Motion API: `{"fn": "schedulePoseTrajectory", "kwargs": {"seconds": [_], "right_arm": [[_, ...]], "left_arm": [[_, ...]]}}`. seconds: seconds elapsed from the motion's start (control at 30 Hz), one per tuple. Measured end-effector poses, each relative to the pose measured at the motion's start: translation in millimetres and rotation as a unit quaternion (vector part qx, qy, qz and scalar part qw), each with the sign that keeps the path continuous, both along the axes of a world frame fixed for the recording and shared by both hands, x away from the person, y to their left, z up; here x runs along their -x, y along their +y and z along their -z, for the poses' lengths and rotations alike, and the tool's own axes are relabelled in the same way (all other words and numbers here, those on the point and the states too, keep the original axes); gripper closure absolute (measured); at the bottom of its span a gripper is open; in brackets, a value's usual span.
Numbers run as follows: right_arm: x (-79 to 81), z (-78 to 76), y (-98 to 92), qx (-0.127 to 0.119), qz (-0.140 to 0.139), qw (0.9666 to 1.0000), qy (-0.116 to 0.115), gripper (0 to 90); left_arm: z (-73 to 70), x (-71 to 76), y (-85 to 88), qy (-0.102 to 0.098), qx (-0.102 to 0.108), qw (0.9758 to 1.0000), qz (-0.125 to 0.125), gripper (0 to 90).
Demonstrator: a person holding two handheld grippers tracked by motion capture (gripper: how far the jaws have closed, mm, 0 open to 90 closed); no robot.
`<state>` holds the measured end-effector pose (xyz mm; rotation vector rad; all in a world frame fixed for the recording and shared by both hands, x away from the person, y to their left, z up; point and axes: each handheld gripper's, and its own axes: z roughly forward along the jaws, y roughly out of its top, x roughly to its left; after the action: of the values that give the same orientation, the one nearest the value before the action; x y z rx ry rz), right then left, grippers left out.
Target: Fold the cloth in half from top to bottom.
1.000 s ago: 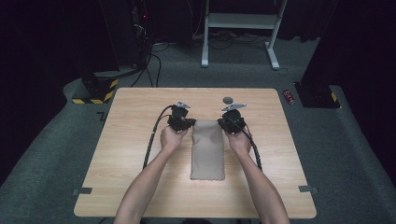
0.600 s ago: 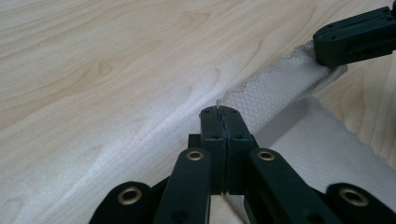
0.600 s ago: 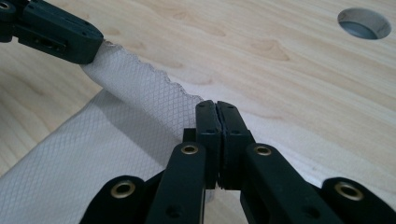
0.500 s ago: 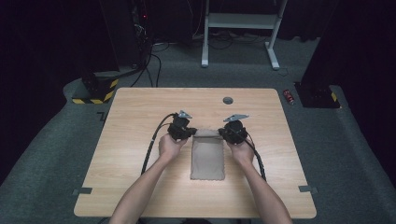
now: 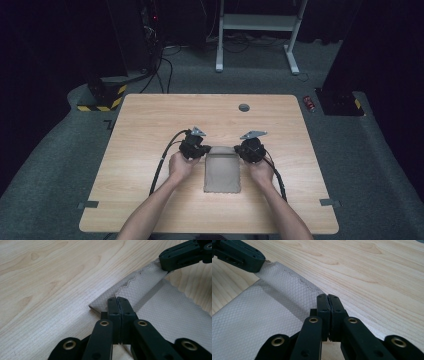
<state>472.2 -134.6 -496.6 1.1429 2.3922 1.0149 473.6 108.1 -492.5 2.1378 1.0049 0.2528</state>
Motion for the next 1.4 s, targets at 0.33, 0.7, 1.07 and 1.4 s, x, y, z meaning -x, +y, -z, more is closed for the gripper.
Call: {"fn": "schedulePoseTrajectory", "kwargs": {"seconds": [0.33,0.7,1.07,1.4], "right_arm": [[11.8,4.4,-5.1,-0.019,0.0,0.9998,0.001,88.5],[20.6,4.9,-9.6,-0.039,-0.006,0.9992,-0.001,88.5],[29.9,-0.8,-12.6,-0.046,-0.013,0.9988,-0.008,88.5],[36.6,-1.8,-15.6,-0.057,-0.015,0.9982,-0.009,88.4]], "left_arm": [[3.4,13.1,0.1,0.002,0.01,0.9999,0.0,89.4],[-3.7,22.9,3.6,-0.005,0.026,0.9996,-0.001,89.5],[-5.0,32.5,3.5,-0.013,0.026,0.9996,0.006,89.5],[-11.5,40.7,6.3,-0.019,0.042,0.9989,0.01,89.4]]}}
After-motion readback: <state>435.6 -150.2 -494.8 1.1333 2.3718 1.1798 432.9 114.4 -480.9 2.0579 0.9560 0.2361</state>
